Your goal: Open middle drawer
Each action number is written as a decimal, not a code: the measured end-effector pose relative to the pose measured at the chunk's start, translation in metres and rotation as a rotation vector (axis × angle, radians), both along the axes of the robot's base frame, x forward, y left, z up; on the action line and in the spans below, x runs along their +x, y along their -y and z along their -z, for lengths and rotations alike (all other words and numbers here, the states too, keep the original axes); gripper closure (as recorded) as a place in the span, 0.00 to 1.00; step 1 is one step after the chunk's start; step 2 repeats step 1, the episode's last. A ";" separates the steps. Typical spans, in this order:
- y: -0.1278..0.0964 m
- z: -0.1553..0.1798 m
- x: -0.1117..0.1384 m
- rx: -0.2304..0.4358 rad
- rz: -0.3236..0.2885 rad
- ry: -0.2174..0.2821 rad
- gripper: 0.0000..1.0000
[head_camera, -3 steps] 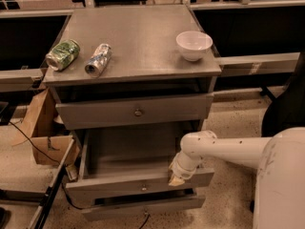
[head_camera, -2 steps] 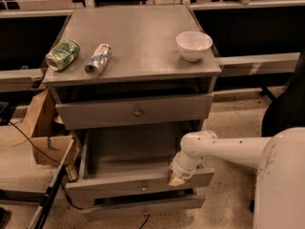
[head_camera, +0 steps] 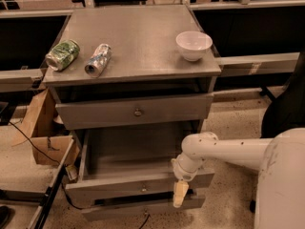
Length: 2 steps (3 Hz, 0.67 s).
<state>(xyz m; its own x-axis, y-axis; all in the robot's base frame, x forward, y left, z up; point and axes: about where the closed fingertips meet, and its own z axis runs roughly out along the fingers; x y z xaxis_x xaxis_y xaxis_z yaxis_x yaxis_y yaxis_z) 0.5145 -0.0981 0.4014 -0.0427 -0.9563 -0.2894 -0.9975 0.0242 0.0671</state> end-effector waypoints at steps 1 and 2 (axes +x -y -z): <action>0.000 0.000 0.000 0.000 0.000 0.000 0.00; 0.000 0.000 0.000 0.000 0.000 0.000 0.00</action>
Offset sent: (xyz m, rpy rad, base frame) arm 0.0000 0.0000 0.0000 0.0000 0.0000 0.0000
